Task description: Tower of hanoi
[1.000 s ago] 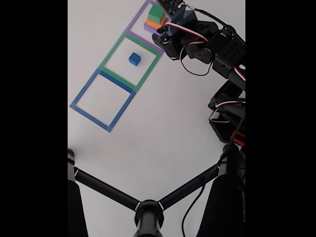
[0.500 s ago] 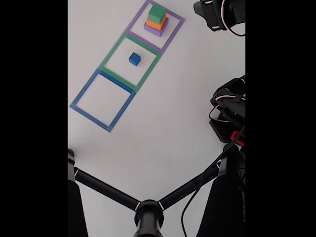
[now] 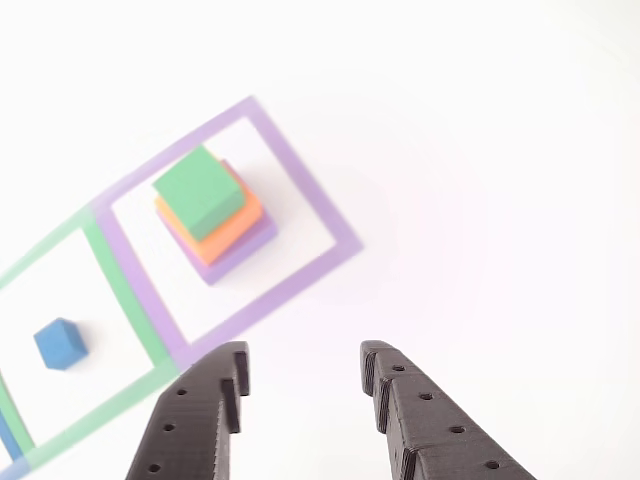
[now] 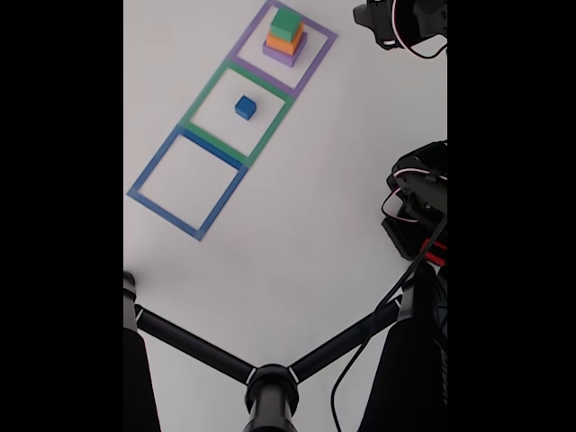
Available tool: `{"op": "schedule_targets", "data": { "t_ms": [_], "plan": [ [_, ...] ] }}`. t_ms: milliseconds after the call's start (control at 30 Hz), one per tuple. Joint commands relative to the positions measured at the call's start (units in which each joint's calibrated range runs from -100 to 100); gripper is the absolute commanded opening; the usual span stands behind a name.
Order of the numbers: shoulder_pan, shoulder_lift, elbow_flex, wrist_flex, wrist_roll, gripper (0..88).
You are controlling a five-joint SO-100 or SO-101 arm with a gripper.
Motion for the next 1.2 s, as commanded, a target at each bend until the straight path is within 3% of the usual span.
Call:
{"op": "schedule_targets", "data": {
  "t_ms": [0,167,600,900,1167],
  "plan": [
    [1.7,-1.2,5.0,-8.3,0.0,19.2],
    [1.7,-1.0,14.4,-19.7,0.0,29.4],
    [-1.1,8.7,42.3,-69.8,0.0,30.7],
    [-4.5,19.6,48.2,-91.2,0.0,31.4],
    [-3.3,28.5,48.3,-101.2,0.0,32.3]
  ]
}}
